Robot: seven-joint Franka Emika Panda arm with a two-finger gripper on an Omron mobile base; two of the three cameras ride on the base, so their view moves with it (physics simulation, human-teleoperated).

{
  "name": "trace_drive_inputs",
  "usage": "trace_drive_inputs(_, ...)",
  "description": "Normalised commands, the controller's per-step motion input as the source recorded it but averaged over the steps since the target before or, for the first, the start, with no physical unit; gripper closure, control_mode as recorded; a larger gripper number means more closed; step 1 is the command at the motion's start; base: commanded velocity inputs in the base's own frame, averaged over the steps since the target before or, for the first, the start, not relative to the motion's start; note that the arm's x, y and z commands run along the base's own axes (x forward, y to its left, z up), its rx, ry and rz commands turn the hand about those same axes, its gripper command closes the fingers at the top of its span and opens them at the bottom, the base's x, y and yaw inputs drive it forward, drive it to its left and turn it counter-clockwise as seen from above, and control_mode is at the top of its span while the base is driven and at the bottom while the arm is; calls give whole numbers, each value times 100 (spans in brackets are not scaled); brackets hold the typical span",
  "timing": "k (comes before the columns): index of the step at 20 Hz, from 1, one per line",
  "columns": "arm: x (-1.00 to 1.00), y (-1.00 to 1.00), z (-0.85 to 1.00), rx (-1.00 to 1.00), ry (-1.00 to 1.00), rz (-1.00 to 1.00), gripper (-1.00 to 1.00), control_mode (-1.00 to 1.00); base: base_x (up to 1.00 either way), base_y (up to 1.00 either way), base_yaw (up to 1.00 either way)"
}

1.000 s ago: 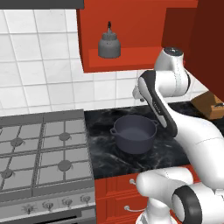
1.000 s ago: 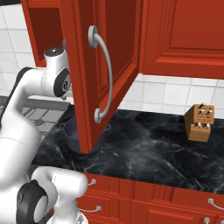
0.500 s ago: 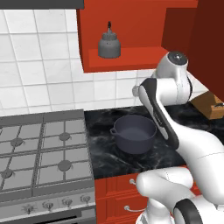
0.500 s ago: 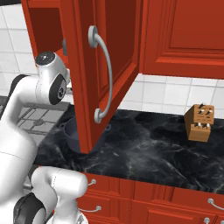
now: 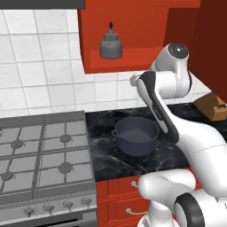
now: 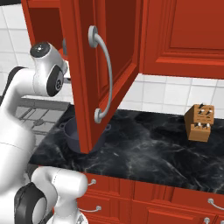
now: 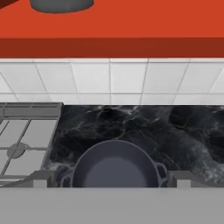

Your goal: Pick the kettle from the cabinet and place it on a stove burner. Then pick the pot from the counter and place it on another stove burner. Finally, turn both burners on.

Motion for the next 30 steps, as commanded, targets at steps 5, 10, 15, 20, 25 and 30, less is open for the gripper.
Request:
trace_drive_inputs(5, 16, 3, 14, 0, -6, 0, -100, -100, 0, 0, 0)
trace_drive_inputs(10, 16, 3, 14, 0, -3, 0, -100, -100, 0, 0, 0)
trace_drive_inputs(15, 19, 9, 18, 0, -1, 0, -100, -100, 0, 0, 0)
trace_drive_inputs(20, 15, 18, 20, -2, -7, 0, -100, -100, 0, 0, 0)
trace_drive_inputs(25, 0, 17, 19, -4, -23, 0, -100, -100, 0, 0, 0)
trace_drive_inputs(30, 0, 21, 23, -5, -21, 0, -100, -100, 0, 0, 0)
